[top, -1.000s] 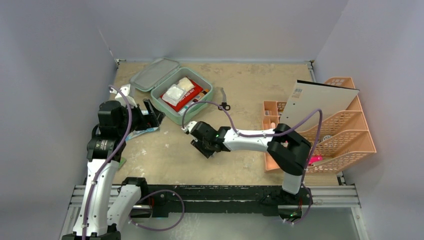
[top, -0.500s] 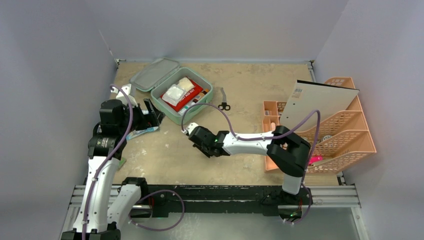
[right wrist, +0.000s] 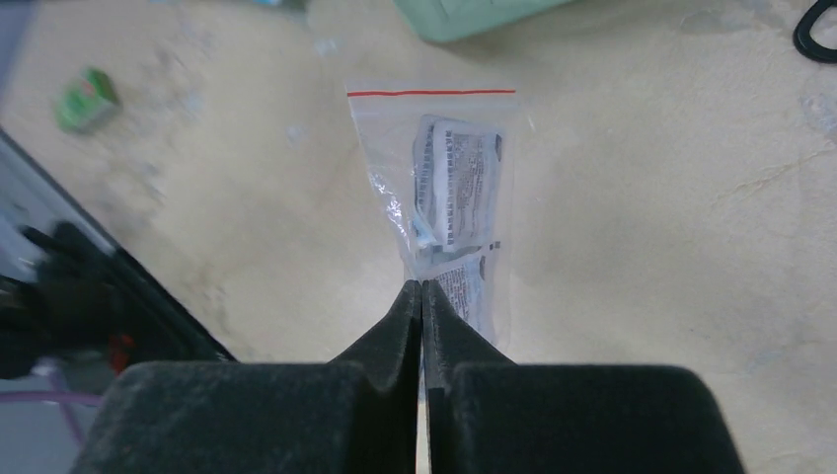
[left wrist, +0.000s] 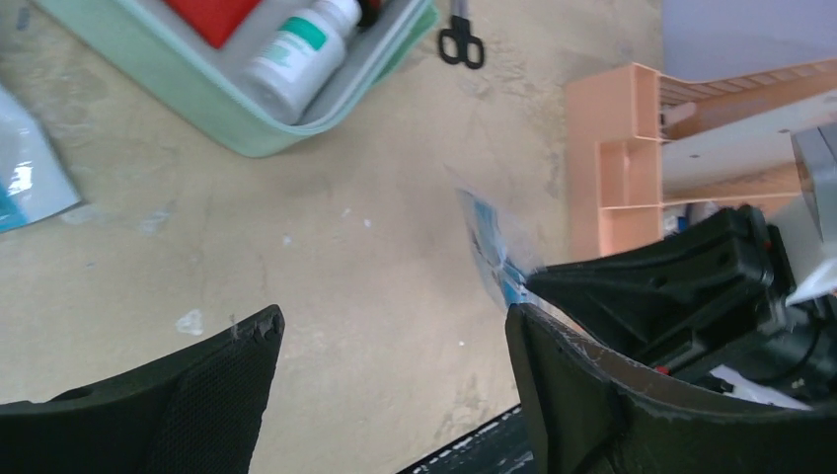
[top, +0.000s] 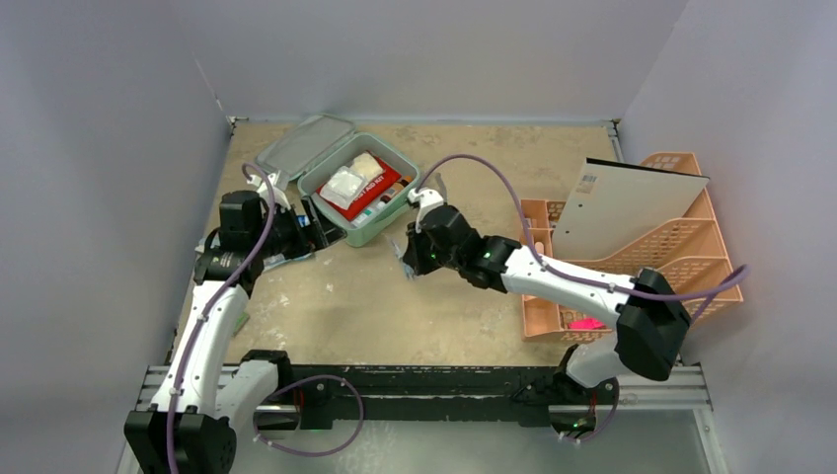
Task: Organize the medicine kit
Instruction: Pick up the medical item at the center of the board.
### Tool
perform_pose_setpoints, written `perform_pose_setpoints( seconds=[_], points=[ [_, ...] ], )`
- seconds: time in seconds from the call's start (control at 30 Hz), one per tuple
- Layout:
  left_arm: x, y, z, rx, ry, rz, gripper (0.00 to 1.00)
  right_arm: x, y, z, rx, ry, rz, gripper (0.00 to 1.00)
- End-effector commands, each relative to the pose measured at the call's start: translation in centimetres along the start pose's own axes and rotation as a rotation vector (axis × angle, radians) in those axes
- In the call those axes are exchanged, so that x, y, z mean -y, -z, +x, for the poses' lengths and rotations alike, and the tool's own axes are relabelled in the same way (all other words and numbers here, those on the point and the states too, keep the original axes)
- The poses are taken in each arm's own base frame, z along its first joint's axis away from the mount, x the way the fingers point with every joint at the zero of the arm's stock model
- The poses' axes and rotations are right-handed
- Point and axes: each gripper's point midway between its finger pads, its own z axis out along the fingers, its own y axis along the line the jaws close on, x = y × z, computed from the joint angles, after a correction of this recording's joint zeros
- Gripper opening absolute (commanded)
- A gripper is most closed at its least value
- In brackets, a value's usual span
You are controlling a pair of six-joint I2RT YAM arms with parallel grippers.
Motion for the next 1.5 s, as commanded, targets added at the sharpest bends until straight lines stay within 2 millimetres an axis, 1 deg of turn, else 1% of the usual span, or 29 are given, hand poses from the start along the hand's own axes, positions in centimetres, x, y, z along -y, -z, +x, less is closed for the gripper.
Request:
perform_pose_setpoints(
  seconds=[0.0, 0.1, 0.2, 0.3, 0.37, 0.53, 0.63, 0.8, 0.93, 1.07, 1.13, 1.23, 1.4, 1.43, 1.47],
  points=[
    [4.3, 0.0, -1.2, 0.019, -0.001, 0.231, 0.81, -2.8, 1.5, -4.1, 0.129, -0.238, -0.162, 0.00],
    [5.6, -0.3, -1.5, -0.002, 0.033, 0.309, 0.81, -3.7, 2.2, -6.0, 0.198, -0.286, -0.208, 0.00],
    [6.5, -0.8, -1.9, -0.017, 0.077, 0.368, 0.80, -3.5, 2.3, -8.0, 0.280, -0.321, -0.193, 0.00],
    [6.6, -1.8, -1.9, -0.024, 0.085, 0.381, 0.81, -3.4, 2.5, -9.2, 0.328, -0.368, -0.186, 0.00],
    [6.9, -2.6, -1.7, -0.042, 0.092, 0.385, 0.80, -3.5, 2.6, -9.6, 0.343, -0.383, -0.196, 0.00],
    [8.3, -4.4, -0.9, -0.053, 0.045, 0.354, 0.77, -3.9, 2.2, -9.9, 0.342, -0.390, -0.208, 0.00],
    [8.8, -5.0, -0.9, -0.050, 0.029, 0.335, 0.75, -4.0, 1.9, -9.5, 0.336, -0.382, -0.207, 0.00],
    [8.8, -5.4, -1.6, -0.030, 0.027, 0.292, 0.71, -4.0, 1.4, -9.2, 0.332, -0.368, -0.195, 0.00],
    [8.7, -5.9, -1.5, -0.042, 0.030, 0.282, 0.69, -4.3, 1.0, -9.1, 0.323, -0.356, -0.202, 0.00],
    [8.7, -6.3, -1.3, -0.058, 0.032, 0.275, 0.64, -4.5, 0.9, -9.1, 0.324, -0.345, -0.205, 0.00],
    [8.8, -6.5, -1.2, -0.063, 0.031, 0.273, 0.59, -4.6, 0.9, -9.2, 0.327, -0.338, -0.203, 0.00],
    [9.0, -6.4, -1.4, -0.062, 0.025, 0.273, 0.47, -4.5, 0.7, -9.1, 0.327, -0.332, -0.193, 0.00],
    [9.4, -6.5, -1.6, -0.069, -0.028, 0.288, 0.07, -4.7, 0.1, -8.7, 0.306, -0.323, -0.200, 0.00],
    [9.5, -6.5, -1.7, -0.073, -0.041, 0.292, 0.02, -4.8, -0.1, -8.6, 0.298, -0.318, -0.205, 0.00],
    [9.7, -6.4, -2.0, -0.073, -0.061, 0.298, 0.00, -4.9, -0.1, -8.4, 0.290, -0.315, -0.210, 0.01]
  ],
)
